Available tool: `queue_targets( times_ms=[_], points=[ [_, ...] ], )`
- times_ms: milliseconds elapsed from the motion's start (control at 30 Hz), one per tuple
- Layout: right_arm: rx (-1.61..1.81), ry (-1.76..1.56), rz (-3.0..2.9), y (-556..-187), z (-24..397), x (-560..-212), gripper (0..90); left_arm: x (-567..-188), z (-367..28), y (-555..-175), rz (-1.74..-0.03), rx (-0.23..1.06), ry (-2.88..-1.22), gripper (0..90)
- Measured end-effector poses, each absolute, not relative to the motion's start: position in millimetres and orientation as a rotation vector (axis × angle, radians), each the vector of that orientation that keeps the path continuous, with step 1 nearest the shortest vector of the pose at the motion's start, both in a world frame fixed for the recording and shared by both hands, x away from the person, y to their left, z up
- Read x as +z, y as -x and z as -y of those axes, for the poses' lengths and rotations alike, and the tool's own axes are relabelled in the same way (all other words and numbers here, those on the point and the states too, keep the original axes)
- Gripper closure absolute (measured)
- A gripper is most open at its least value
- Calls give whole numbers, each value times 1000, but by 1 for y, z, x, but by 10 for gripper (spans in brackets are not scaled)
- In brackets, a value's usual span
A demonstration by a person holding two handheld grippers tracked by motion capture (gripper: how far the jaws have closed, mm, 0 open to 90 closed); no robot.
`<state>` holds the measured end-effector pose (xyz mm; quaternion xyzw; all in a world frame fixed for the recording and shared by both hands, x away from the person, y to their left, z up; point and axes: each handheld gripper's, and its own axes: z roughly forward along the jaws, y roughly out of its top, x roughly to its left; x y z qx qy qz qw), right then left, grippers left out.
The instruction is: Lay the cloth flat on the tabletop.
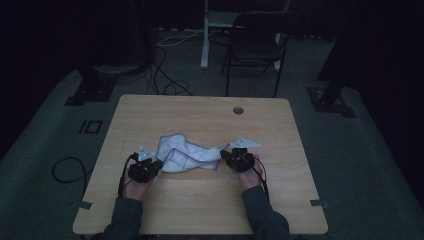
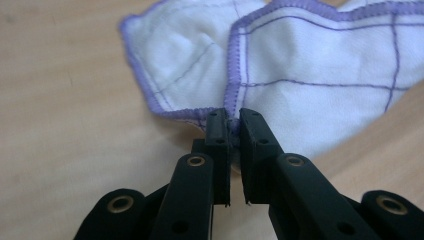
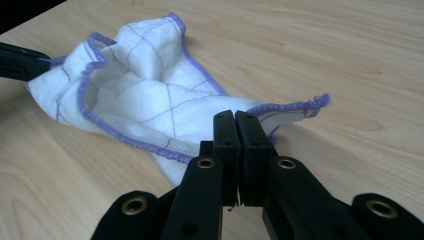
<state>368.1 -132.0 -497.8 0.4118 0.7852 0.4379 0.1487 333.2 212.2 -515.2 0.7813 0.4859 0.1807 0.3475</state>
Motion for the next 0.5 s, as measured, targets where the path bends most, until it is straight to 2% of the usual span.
queue_targets(
  times_ms=[367, 500],
  points=[
    [1242, -1182, -2267, -352, 138, -507, 893, -521, -219, -302, -1275, 422, -2086, 805],
    [1235, -1185, -2268, -351, 140, -508, 893, -514, -223, -302, -1280, 453, -2072, 798]
  ],
)
